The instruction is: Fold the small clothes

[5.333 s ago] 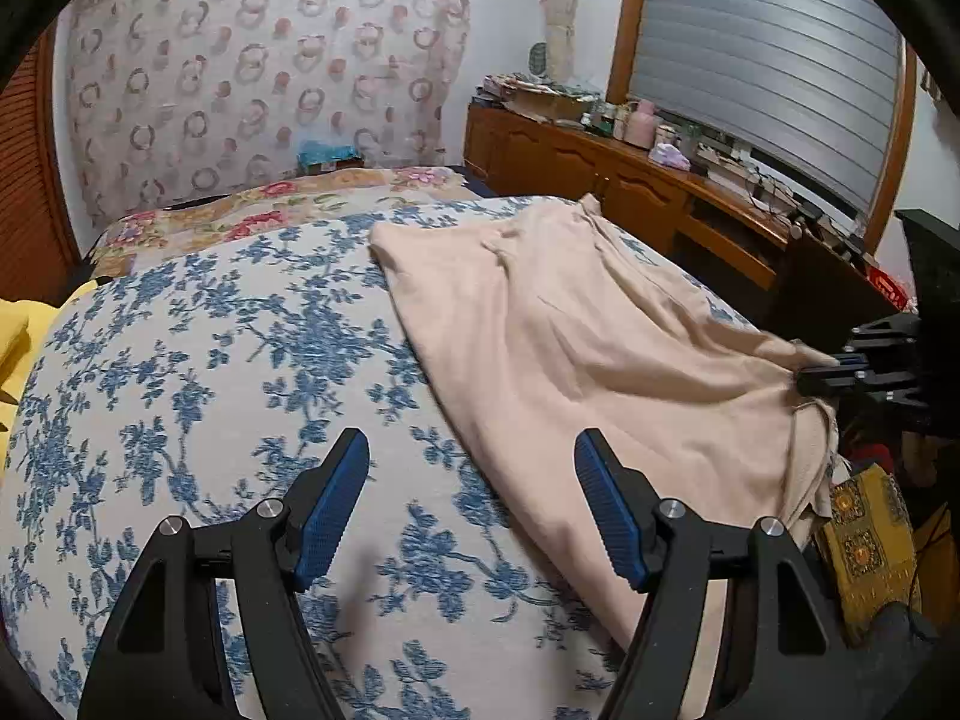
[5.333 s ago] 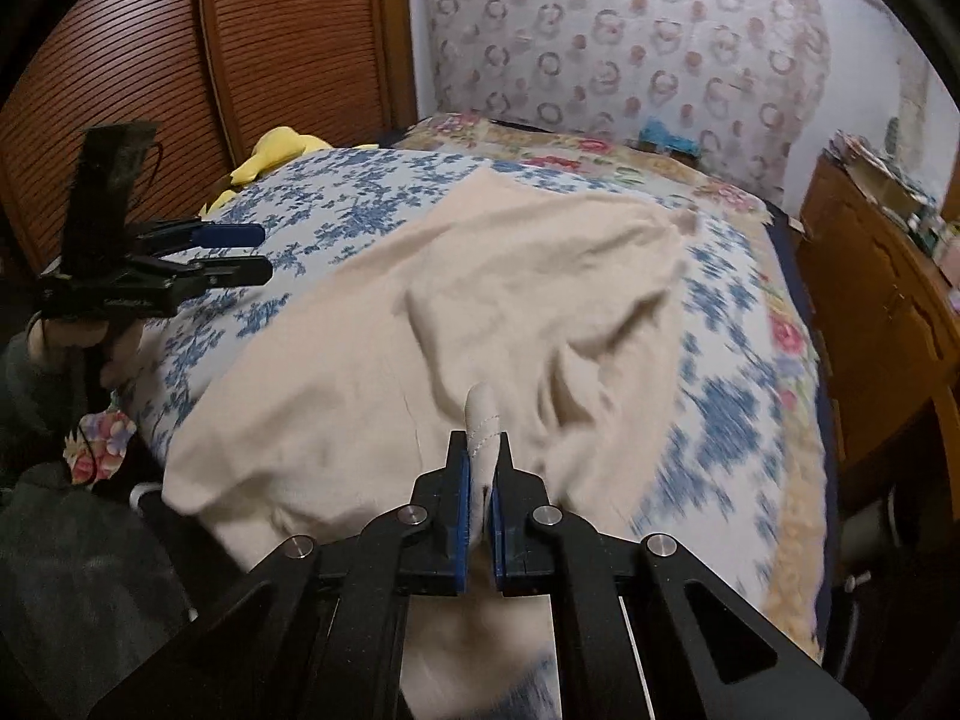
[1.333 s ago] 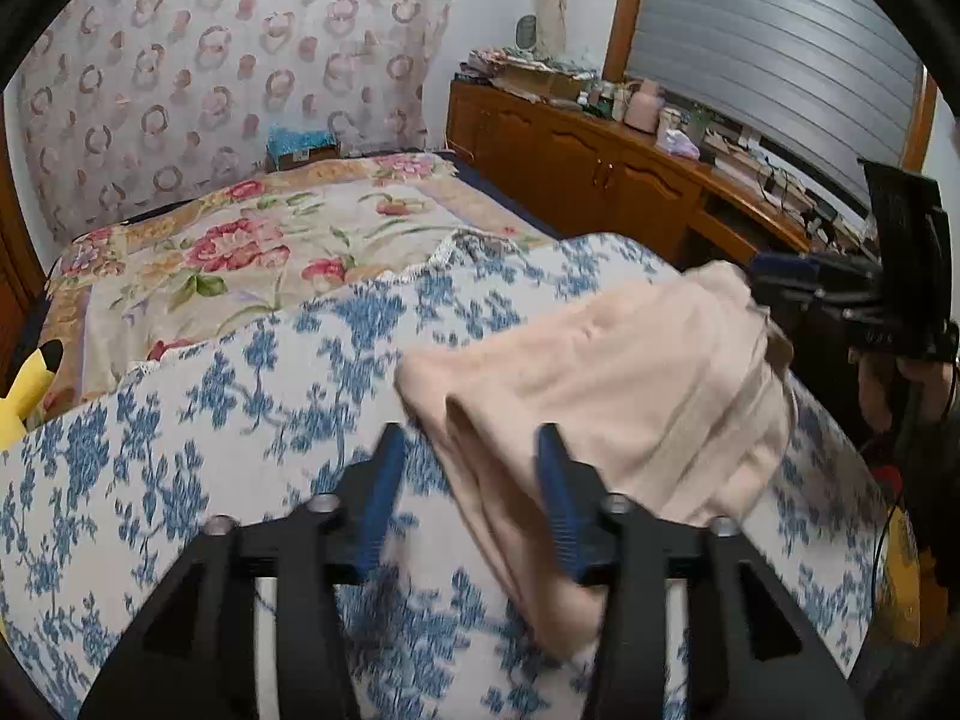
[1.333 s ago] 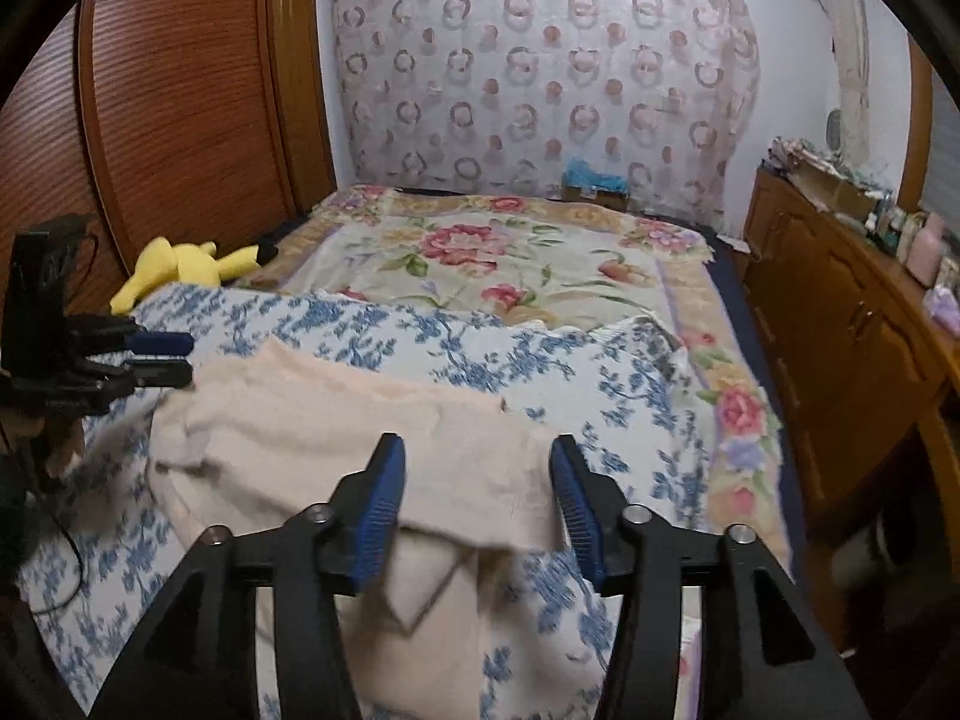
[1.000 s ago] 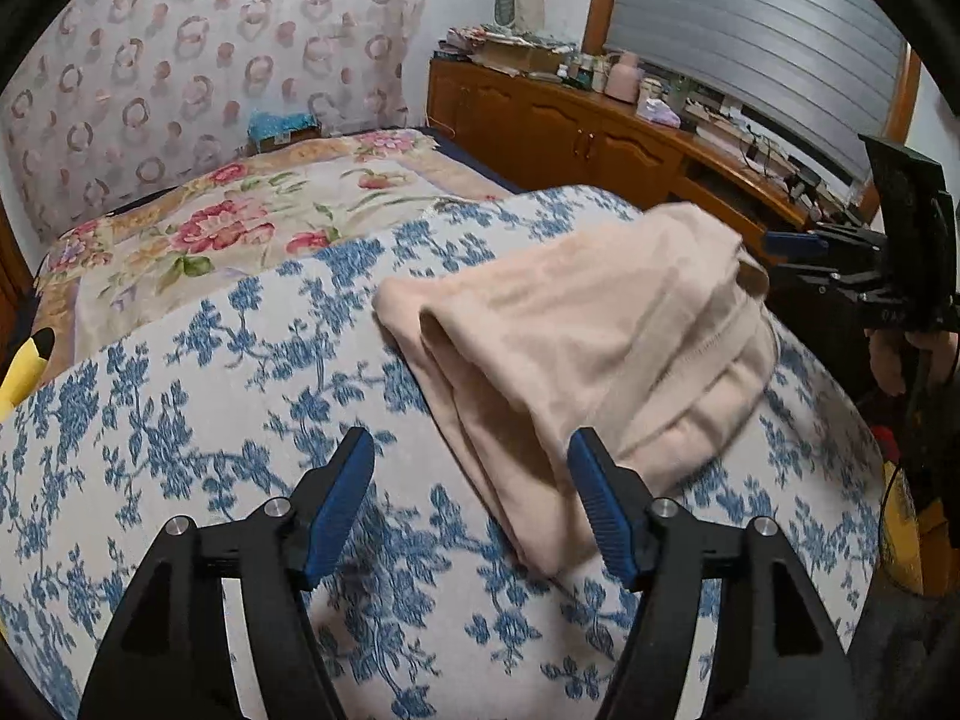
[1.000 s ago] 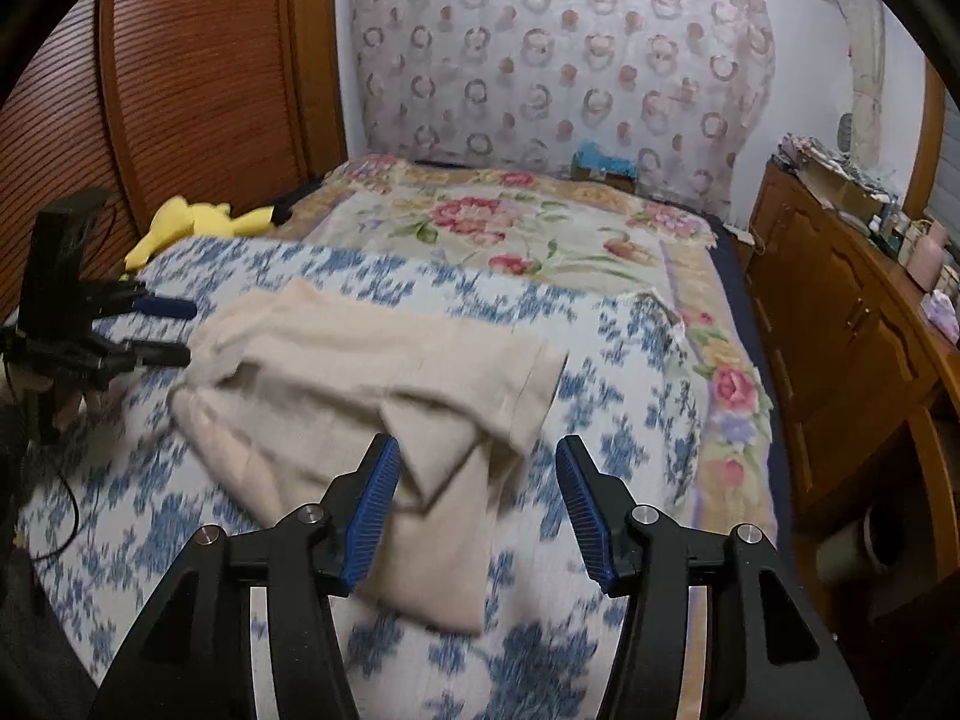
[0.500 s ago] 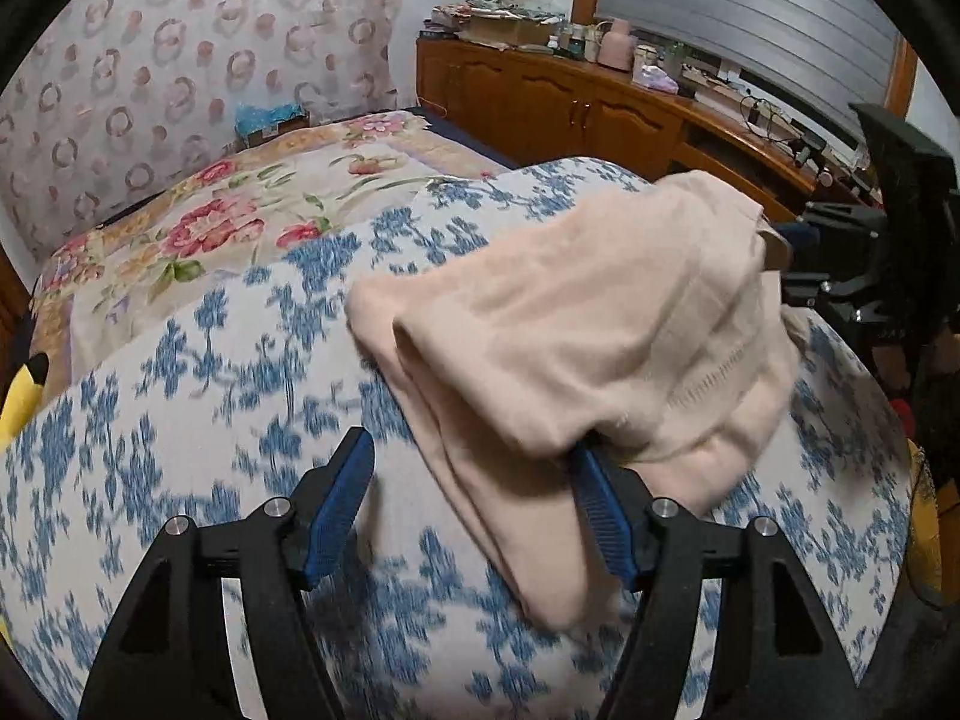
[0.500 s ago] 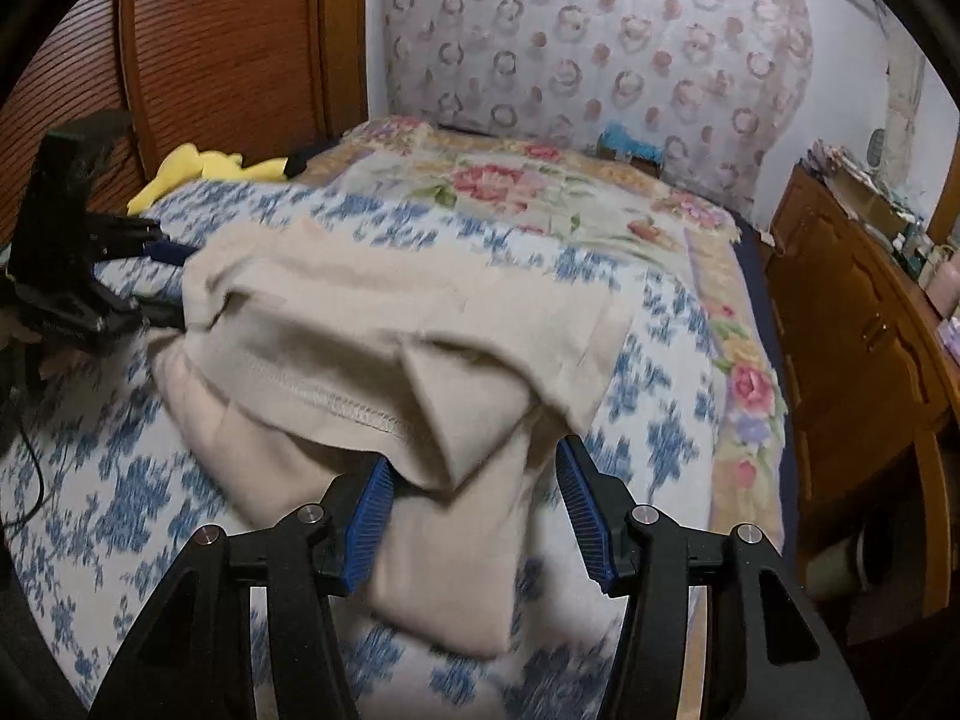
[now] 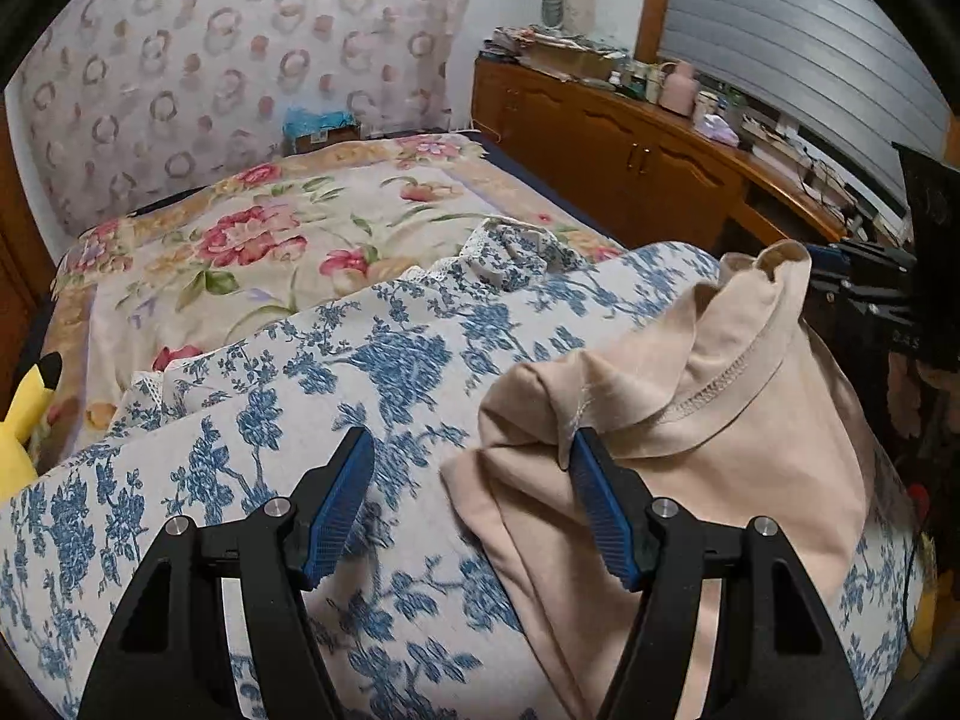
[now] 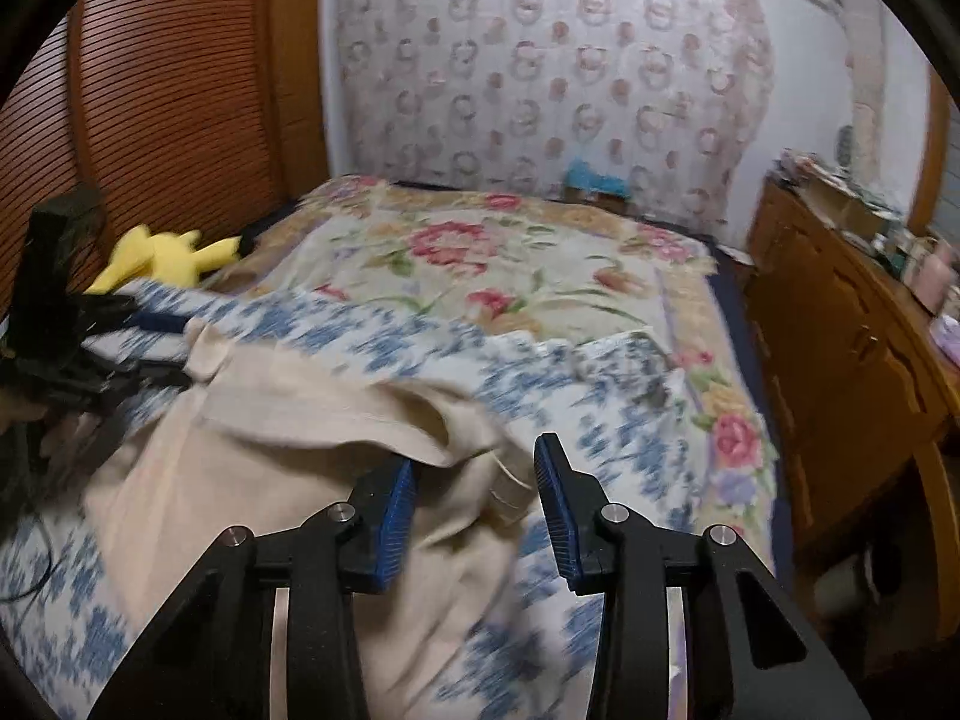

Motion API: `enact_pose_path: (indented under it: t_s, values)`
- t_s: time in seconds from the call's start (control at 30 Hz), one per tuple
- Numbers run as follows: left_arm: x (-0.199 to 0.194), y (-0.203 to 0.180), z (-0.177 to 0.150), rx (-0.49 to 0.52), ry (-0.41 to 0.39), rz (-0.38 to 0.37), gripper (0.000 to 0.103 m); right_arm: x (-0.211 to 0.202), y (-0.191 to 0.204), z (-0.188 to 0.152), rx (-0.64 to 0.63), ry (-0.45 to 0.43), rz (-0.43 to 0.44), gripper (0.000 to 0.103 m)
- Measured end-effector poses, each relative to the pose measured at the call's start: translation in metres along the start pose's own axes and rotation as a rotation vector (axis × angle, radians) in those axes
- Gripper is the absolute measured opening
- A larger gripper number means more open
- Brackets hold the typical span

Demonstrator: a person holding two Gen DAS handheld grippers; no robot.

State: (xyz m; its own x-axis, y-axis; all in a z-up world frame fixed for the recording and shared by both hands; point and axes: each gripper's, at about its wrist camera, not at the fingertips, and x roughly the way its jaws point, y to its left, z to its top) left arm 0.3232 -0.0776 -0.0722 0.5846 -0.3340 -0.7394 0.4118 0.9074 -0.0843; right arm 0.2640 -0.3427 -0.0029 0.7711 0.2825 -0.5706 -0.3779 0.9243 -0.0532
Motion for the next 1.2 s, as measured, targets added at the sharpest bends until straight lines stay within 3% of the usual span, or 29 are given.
enact_pose_path:
  t_s: [0.23,0.33,0.53,0.73,0.77,0.8,0.83,0.97,1.07,1.13,1.2]
  values:
    - [-0.015,0.017,0.004,-0.075,-0.088,0.056,0.068,0.000,-0.002,0.002,0.068,-0.004,-0.107,0.041]
    - [-0.016,0.020,0.005,-0.078,-0.086,0.053,0.068,0.000,0.004,0.001,0.079,0.001,-0.108,0.041]
    - [-0.011,0.010,-0.001,-0.036,-0.057,0.034,0.069,0.010,0.017,0.008,0.067,0.023,0.037,0.041]
    - [-0.006,0.001,-0.005,-0.021,-0.032,0.018,0.069,0.038,0.023,0.019,0.054,0.103,0.098,0.041]
    - [-0.006,0.001,-0.006,-0.021,-0.030,0.015,0.069,0.041,0.022,0.021,0.063,0.120,0.117,0.031]
    - [-0.006,0.001,-0.006,-0.021,-0.026,0.012,0.069,0.042,0.019,0.023,0.067,0.128,0.144,0.012]
    - [-0.005,0.000,-0.007,-0.020,-0.022,0.010,0.069,0.043,0.020,0.026,0.064,0.128,0.172,0.007]
    - [-0.004,-0.003,-0.009,-0.013,-0.017,0.011,0.068,0.033,0.015,0.036,0.037,0.070,0.228,0.003]
    - [-0.003,-0.003,-0.010,-0.014,-0.018,0.011,0.069,0.020,0.004,0.032,0.066,0.000,0.160,0.003]
    - [-0.004,-0.003,-0.009,-0.013,-0.018,0.009,0.069,0.019,-0.008,0.021,0.114,0.018,0.034,0.003]
    - [-0.004,-0.004,-0.009,-0.012,-0.020,0.008,0.069,0.023,-0.020,0.012,0.159,0.047,-0.009,0.003]
